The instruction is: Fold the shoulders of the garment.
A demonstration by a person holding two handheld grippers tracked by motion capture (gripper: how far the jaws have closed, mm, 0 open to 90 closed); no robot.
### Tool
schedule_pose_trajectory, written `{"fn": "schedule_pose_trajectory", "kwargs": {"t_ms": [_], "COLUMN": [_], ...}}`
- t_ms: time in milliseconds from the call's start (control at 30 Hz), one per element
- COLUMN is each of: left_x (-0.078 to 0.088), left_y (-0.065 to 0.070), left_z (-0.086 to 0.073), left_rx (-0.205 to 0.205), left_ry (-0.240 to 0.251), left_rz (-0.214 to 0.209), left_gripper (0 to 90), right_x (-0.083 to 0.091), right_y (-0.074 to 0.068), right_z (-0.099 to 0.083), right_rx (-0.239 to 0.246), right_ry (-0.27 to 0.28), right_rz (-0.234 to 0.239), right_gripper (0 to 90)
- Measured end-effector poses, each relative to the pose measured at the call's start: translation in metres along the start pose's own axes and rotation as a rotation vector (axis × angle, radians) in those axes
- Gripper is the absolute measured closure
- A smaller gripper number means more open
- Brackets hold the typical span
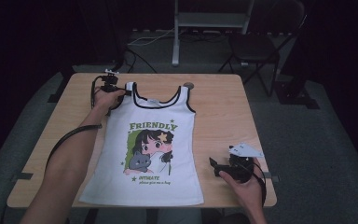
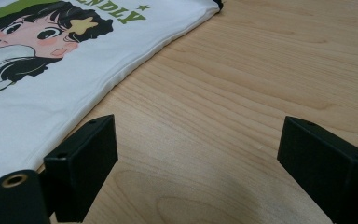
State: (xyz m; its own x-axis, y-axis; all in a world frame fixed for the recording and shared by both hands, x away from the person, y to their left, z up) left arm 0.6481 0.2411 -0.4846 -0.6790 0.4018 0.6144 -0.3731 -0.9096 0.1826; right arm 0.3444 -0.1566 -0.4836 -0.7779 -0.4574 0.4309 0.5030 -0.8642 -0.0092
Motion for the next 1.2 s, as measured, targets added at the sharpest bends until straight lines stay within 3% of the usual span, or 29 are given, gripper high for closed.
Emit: {"fn": "schedule_pose_trajectory", "kwargs": {"t_ms": [67, 167, 267, 433, 533, 767, 1000, 1200], "left_x": [-0.001, -0.002, -0.002, 0.000, 0.005, 0.028, 0.047, 0.059], "left_y": [0.001, 0.003, 0.006, 0.007, 0.009, 0.018, 0.030, 0.041], "left_z": [-0.001, -0.004, -0.005, -0.007, -0.003, 0.007, 0.004, -0.003], "left_rx": [0.004, -0.035, -0.073, -0.070, -0.042, -0.060, -0.027, -0.038], "left_ry": [0.009, 0.034, 0.035, 0.041, 0.073, 0.112, 0.157, 0.183], "left_rz": [-0.019, -0.035, -0.052, -0.055, -0.076, -0.118, -0.169, -0.185], "left_gripper": [62.5, 78.2, 84.2, 85.4, 85.6, 85.7, 85.6, 85.6], "right_x": [0.000, 0.000, -0.001, -0.001, -0.001, -0.001, -0.001, -0.001], "right_y": [0.000, -0.001, 0.000, -0.001, -0.001, -0.001, -0.001, -0.002], "right_z": [0.000, 0.000, 0.000, 0.000, 0.000, 0.000, 0.000, 0.000], "right_rx": [0.000, 0.004, 0.007, 0.009, 0.007, 0.009, 0.010, 0.020], "right_ry": [-0.001, -0.005, -0.006, -0.009, -0.005, -0.009, -0.010, -0.012], "right_rz": [0.000, 0.001, 0.003, 0.005, 0.006, 0.010, 0.010, 0.011], "right_gripper": [11.3, 11.3, 11.3, 11.3, 11.3, 11.3, 11.3, 11.3]}}
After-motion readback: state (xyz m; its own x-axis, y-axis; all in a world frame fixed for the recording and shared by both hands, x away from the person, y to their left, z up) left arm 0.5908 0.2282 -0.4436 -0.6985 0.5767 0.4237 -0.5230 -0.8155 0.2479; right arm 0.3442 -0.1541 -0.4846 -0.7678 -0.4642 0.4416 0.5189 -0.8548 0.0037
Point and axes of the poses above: each handheld gripper's, and its own axes: x roughly backward along the jaws, z roughly out of its top, y roughly to its right, the point moved 8 cm from there along -x, roughly forward along the jaws, and after that the axes turned 6 degrees about y, right-handed, at the moved point
